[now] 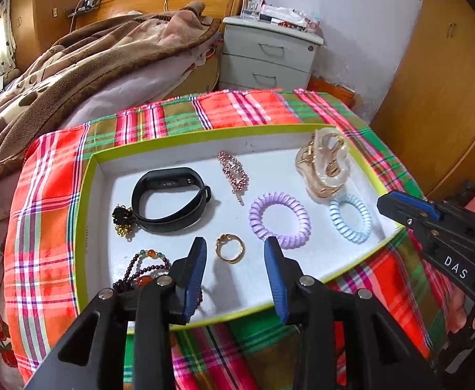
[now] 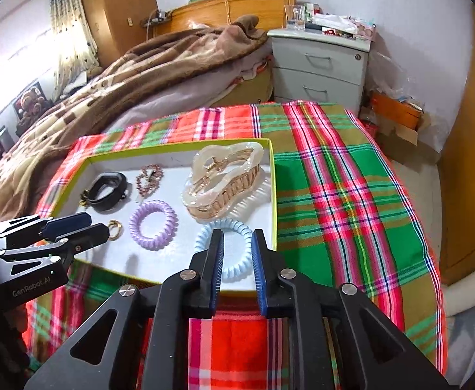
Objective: Organize jewelry
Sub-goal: 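Move the open right tool to the black elastic hair tie with teal bead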
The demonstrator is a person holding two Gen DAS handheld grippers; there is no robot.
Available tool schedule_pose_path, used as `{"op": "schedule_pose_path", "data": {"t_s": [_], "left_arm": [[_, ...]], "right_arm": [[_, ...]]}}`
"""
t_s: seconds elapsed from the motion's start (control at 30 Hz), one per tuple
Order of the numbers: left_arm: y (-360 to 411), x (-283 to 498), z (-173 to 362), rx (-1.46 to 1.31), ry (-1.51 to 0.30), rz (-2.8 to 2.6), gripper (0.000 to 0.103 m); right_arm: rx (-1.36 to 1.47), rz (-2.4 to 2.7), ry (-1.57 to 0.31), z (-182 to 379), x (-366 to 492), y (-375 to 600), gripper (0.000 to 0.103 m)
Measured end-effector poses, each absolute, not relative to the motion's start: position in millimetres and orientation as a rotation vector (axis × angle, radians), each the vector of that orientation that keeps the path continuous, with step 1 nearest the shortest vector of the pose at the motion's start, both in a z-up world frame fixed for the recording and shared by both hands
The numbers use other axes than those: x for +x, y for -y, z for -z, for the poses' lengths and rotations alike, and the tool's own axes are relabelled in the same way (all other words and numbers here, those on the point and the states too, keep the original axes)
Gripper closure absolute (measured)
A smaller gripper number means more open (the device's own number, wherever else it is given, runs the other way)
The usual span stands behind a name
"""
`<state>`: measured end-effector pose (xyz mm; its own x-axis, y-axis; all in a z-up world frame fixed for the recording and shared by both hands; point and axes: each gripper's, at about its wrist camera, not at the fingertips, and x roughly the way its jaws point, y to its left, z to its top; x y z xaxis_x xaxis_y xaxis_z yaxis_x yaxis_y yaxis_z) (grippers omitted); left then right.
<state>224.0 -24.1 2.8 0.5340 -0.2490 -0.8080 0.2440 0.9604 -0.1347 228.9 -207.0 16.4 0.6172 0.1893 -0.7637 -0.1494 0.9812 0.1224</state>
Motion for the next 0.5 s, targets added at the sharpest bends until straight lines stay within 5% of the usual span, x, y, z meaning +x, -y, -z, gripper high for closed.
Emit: {"op": "schedule_pose_path", "data": {"t_s": [0.07,0.5], "left_arm": [[22.0,218.1,-8.1,-0.011,-0.949,0.296,0.064],[11.3,167.4,-24.0,-0.049,-0.898,0.313,0.063]], "right_arm": [[0.057,-0.208,-0.865,-21.2,220.1,207.8,0.077],[0.142,-0.294,-0.879,-18.6,163.2,209.9,0.076]]}}
